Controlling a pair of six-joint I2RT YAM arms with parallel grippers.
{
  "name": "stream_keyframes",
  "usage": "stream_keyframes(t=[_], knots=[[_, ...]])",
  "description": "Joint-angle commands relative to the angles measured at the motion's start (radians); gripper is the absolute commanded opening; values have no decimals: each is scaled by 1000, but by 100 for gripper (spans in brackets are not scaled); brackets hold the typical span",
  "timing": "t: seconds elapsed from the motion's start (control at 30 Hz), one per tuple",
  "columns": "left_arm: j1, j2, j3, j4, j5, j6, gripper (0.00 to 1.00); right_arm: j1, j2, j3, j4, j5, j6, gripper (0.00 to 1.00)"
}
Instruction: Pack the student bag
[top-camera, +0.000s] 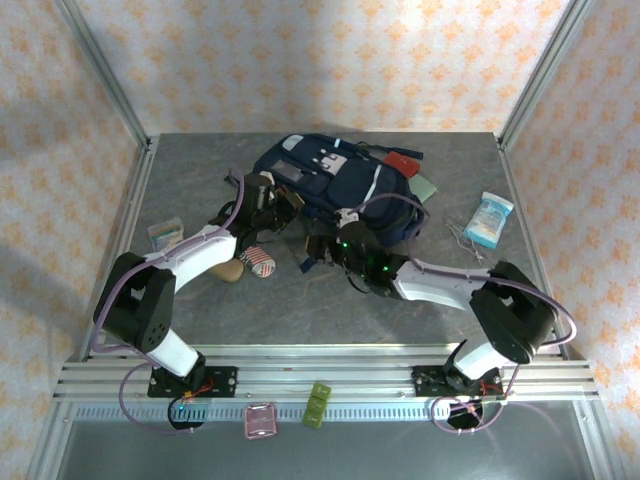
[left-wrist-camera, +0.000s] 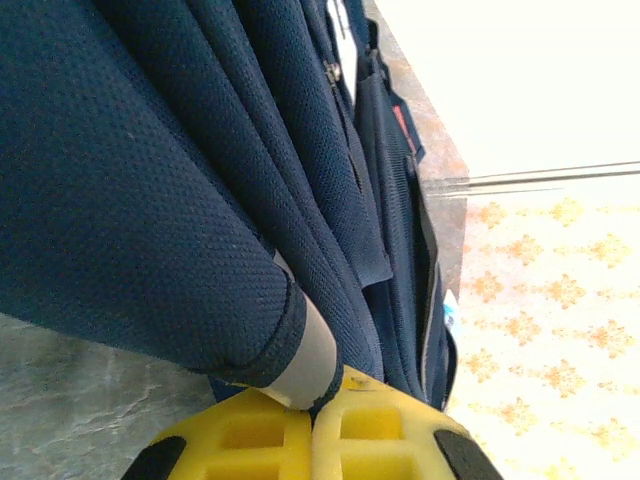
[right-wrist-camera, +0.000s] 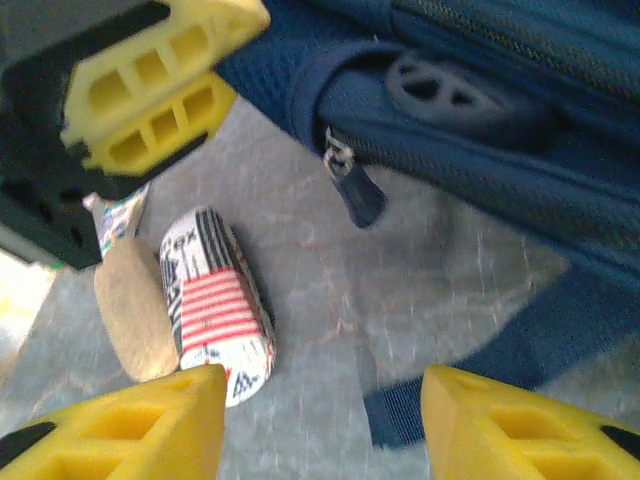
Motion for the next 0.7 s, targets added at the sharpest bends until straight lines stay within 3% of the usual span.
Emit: stream_keyframes(t=[0.0,0.37,0.67], knots=[[-12,-48,60,73,55,-27,0,4,48,72,25,102,-55,54],[-12,-62,120,39,68,-15,0,-40,99,168,-37,192,-23,56],[-12,-46,158,56,108,-37,0,-111,128,213,19,-79,-58,50]])
